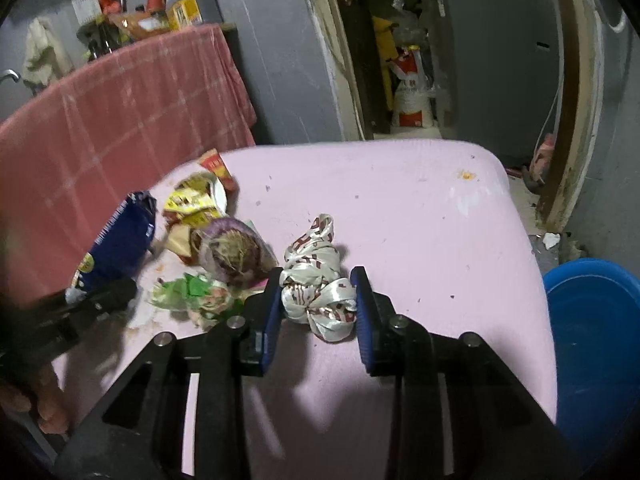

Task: Collect trash
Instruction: 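Grasp the blue wrapper with the left tool while the right tool grasps a white paper ball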

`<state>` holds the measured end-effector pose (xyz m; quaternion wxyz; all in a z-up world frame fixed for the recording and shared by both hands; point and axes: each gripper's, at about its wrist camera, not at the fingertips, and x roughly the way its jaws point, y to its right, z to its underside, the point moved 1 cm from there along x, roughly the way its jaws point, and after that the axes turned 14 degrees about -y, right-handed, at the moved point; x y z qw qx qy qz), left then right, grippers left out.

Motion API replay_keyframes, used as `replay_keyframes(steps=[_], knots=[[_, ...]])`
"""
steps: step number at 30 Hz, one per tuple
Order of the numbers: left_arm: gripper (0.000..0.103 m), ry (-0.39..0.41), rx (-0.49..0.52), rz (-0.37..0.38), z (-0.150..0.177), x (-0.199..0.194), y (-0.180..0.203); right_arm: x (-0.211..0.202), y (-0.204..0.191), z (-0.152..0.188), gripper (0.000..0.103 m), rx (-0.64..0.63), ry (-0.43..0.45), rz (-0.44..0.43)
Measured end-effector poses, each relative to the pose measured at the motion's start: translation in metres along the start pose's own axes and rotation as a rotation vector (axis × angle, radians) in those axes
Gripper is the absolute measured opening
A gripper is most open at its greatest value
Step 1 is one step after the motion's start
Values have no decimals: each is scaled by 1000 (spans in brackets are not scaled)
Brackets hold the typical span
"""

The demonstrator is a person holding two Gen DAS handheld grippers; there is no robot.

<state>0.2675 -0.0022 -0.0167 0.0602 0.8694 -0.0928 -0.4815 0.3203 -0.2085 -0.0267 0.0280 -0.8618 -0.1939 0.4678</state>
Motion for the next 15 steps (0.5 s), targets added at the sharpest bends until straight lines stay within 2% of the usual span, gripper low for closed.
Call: replay_keyframes(steps=[7, 10, 15], knots=[[11, 109, 34, 29, 7, -24, 21, -27, 1, 8, 31, 0, 125, -34], [10, 158, 43, 56, 7, -35, 32, -45, -2, 11, 31, -16, 205, -36], [11, 294, 111, 71, 4, -61, 57, -81, -5, 21, 31, -33, 358, -22]])
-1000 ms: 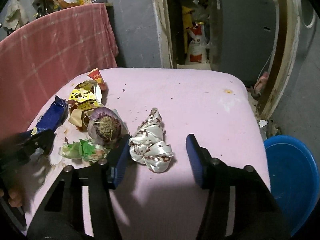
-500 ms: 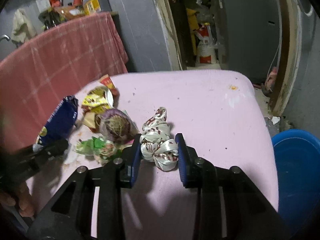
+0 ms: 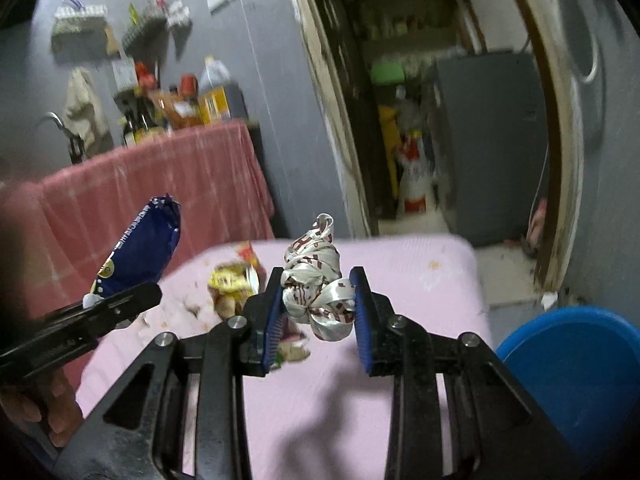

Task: Collect trash
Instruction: 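Grasp the blue wrapper with the left tool while the right tool grasps a white paper ball, then carry wrapper and paper ball to the blue basin and open both tools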

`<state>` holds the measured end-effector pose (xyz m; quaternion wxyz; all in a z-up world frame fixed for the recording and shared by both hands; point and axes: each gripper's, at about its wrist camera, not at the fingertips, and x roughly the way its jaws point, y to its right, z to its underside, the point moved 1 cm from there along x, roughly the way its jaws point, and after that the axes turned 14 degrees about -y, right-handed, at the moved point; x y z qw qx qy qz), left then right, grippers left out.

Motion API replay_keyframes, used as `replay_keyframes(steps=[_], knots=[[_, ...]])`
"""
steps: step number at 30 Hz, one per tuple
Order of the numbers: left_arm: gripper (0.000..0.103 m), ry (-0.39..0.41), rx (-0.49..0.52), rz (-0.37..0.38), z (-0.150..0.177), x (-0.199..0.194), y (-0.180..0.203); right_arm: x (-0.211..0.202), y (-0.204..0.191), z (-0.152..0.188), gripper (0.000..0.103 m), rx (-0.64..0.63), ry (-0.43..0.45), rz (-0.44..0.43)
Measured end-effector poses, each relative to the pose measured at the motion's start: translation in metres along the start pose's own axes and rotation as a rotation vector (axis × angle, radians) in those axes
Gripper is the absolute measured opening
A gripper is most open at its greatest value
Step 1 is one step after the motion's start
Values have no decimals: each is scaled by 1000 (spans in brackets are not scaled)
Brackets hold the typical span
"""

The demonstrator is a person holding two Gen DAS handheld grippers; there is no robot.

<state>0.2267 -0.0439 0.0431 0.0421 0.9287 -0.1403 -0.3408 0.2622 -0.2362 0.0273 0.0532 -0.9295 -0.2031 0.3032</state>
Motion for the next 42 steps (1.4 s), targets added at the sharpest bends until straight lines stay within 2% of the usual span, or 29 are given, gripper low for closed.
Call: replay_keyframes(steps=[6, 12, 19, 24, 29, 35, 42], knots=[[11, 120, 105, 32, -13, -16, 39, -52, 11, -3, 31, 5, 182, 50], [11, 139, 143, 119, -26, -9, 75, -92, 33, -6, 31, 37, 300, 125], [11, 125, 180, 188, -35, 10, 122, -125, 69, -3, 31, 113, 351, 224], [11, 42, 196, 230, -32, 38, 154, -140, 107, 5, 31, 223, 335, 276], [11, -64, 220, 263, -29, 64, 180, -142, 146, 16, 31, 349, 262, 318], [11, -179, 236, 285, -19, 93, 198, -132, 176, 24, 32, 454, 165, 287], [11, -306, 210, 297, -6, 124, 204, -115, 190, 27, 32, 502, 77, 276]])
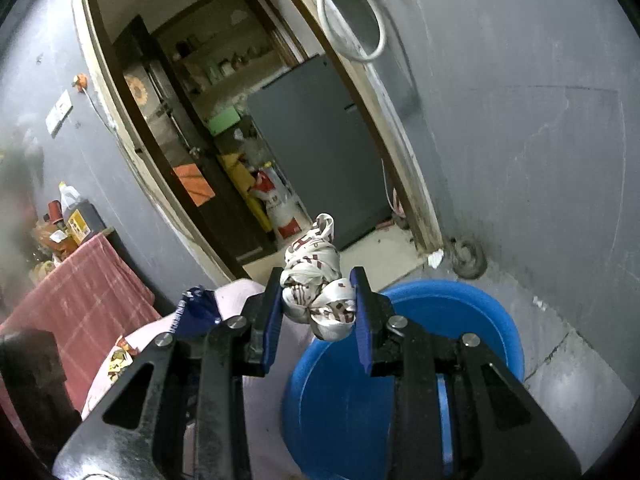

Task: Collect trash
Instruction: 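Carry wrapper and paper ball to the blue basin and open both tools, then return both tools over the table toward the remaining trash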

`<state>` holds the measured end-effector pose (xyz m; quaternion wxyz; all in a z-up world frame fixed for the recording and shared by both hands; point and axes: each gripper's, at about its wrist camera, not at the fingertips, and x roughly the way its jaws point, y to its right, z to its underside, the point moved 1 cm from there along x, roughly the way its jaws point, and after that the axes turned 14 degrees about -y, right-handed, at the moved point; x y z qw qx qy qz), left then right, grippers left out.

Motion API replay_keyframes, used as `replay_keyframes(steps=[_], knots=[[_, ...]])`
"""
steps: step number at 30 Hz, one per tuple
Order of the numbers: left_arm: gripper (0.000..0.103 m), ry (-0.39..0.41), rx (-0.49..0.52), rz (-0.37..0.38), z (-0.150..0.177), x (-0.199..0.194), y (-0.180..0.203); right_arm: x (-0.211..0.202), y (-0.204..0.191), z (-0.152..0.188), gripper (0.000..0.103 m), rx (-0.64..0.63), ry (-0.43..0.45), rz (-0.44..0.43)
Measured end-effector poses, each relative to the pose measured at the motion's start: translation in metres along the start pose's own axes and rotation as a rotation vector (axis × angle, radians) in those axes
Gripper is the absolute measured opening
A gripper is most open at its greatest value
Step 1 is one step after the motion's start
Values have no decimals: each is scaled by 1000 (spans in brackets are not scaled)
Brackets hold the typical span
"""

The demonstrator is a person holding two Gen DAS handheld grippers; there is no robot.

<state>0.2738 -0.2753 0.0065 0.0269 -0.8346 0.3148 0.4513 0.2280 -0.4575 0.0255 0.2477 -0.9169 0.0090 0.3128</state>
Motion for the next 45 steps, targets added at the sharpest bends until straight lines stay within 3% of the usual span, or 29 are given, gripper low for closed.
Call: replay_keyframes(steps=[5, 12, 18, 21, 26, 28, 35, 45], knots=[[12, -57, 18, -10, -1, 15, 2, 14, 3, 1, 35, 14, -73, 22], [35, -87, -8, -17, 5, 25, -7, 20, 9, 3, 36, 29, -111, 33], [40, -70, -33, -25, 4, 16, -15, 19, 8, 2, 43, 20, -111, 33], [51, -15, -58, -52, 7, 3, -15, 17, 6, 3, 49, 2, -94, 33], [68, 95, -78, -131, 11, -21, -22, 1, -3, 1, 74, -34, -8, 29], [80, 142, -91, -159, 11, -32, -26, -7, -8, 1, 83, -52, 34, 21], [97, 291, -160, -234, 12, -77, -48, -22, -31, 6, 103, -124, 133, 3], [101, 431, -249, -360, 34, -137, -81, -45, -78, 21, 103, -231, 290, -74]])
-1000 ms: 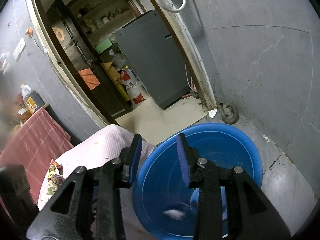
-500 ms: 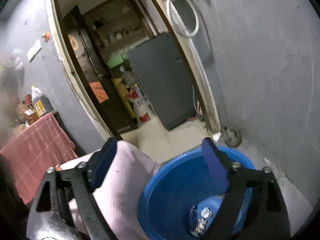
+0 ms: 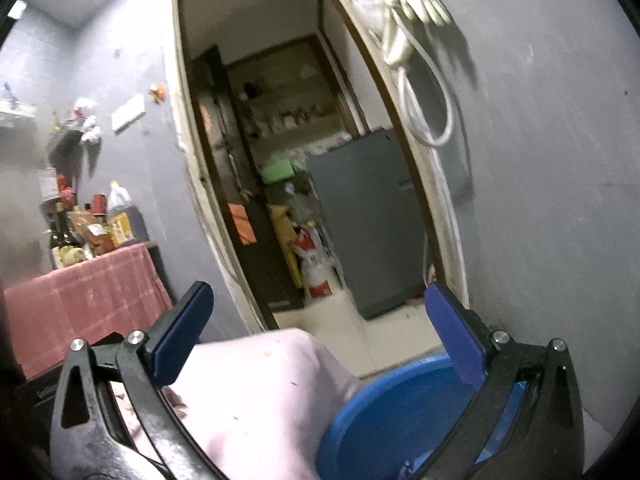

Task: Collect trash
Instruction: 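Return both tools over the table toward the remaining trash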

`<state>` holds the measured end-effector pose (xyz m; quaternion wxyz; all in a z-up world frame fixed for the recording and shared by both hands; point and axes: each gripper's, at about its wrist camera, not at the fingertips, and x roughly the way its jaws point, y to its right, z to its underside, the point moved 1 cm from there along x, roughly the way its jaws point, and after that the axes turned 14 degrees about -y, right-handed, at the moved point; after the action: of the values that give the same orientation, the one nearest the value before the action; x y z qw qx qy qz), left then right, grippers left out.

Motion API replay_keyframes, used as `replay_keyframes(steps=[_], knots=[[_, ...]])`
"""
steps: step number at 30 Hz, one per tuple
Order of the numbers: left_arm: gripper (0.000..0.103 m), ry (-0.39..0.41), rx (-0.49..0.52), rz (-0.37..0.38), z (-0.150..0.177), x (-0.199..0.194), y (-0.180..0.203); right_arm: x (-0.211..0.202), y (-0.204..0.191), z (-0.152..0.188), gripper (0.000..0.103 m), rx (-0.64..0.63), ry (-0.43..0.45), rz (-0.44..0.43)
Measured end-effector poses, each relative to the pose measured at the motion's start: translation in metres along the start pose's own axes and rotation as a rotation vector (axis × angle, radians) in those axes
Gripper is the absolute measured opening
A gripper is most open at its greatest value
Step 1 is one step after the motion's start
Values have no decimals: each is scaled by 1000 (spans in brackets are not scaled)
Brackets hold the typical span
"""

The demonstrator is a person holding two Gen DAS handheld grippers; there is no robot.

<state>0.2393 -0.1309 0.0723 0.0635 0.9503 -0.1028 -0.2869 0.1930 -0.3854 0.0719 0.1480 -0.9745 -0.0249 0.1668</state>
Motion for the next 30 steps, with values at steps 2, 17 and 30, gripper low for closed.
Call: replay_keyframes(steps=[2, 17, 30], knots=[[101, 20, -11, -20, -1, -7, -10, -4, -14, 2, 103, -29, 34, -22], [101, 100, -4, -163, 9, -48, -85, 8, -110, 23, 103, -234, 34, -105], [101, 15, 46, -221, 40, -38, -131, 52, -147, 52, 103, -340, -158, -162]])
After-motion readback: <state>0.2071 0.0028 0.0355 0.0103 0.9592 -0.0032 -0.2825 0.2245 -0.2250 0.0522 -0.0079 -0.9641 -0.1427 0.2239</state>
